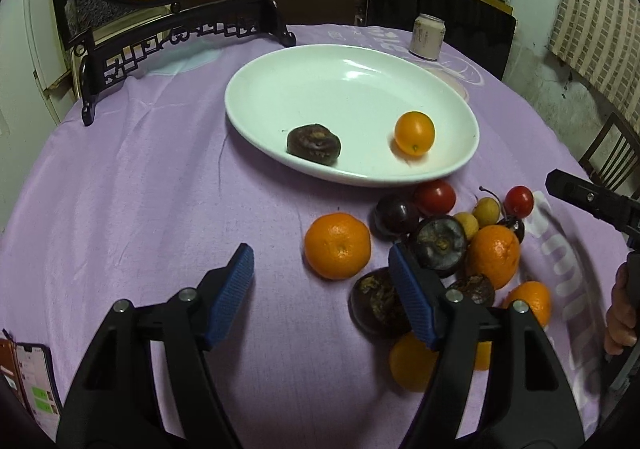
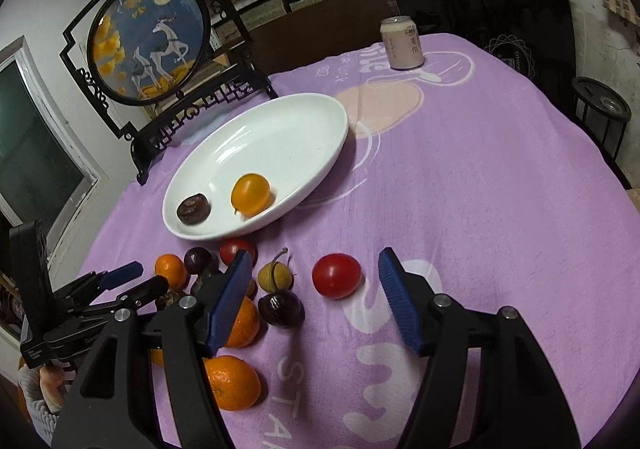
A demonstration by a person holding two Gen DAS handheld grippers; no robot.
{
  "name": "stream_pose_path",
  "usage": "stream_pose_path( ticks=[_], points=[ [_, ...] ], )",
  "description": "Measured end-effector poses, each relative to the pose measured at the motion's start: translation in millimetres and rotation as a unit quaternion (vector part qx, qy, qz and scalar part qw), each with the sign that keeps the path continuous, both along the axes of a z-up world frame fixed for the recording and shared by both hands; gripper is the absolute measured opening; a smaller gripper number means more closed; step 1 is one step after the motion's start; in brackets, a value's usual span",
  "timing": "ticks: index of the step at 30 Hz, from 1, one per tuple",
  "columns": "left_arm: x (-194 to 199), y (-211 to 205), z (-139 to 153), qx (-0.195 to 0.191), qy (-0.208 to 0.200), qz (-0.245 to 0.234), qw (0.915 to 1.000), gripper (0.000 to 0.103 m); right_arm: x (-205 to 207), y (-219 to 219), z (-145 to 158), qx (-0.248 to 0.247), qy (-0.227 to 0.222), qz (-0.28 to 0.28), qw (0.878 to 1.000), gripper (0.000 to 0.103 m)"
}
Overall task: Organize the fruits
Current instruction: 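Grasp a mandarin with the left tool while the right tool grasps a red tomato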
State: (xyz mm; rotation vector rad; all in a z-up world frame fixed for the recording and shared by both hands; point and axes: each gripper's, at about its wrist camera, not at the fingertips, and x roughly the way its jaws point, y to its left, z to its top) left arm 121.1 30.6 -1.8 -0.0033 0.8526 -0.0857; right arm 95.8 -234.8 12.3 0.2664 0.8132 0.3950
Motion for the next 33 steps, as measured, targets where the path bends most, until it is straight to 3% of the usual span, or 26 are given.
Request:
stream_pose_path(
  ticks=[2,4,8,16,25,29,33],
  points=[
    [3.5,0.0,-3.2,0.005,0.002,0.0,1.0,0.069,0.1,0.4,-0.9,-0.002,0.001,0.0,1.0,0.066],
    [8.1,0.4,-7.8,0.004,0.008,-0.005,0.9999,0.059,0.7,0.6,-2.2,-0.002,0.004,0.001,1.0,0.066],
    [12.4,0.7,-9.7,-0.036,0.014,-0.036,0.9986,0.037,4.4,1.5,-9.3,-0.006,0.022,0.003,1.0,0.066],
    [5.9,11.2,1.3,-0.04,-0.005,-0.011,0.9991,0.037,11.0,-2.8,-18.9,-0.001,0.045,0.001,0.999,0.064],
    [7.4,15.1,-1.3,-0.04,0.004,-0.002,0.9992,0.037,16.7,3.2,-26.0,0.005,0.055,0.007,0.998,0.048],
    [9.9,12.2,-5.5,-0.032,0.012,-0.004,0.9994,0.037,22.5,5.7,-34.5,-0.012,0.064,0.003,0.998,0.032],
    [6.0,13.0,-0.5,-0.033,0.001,-0.002,0.9995,0.037,17.8,3.0,-31.4,-0.005,0.054,0.004,0.999,0.032]
  ],
)
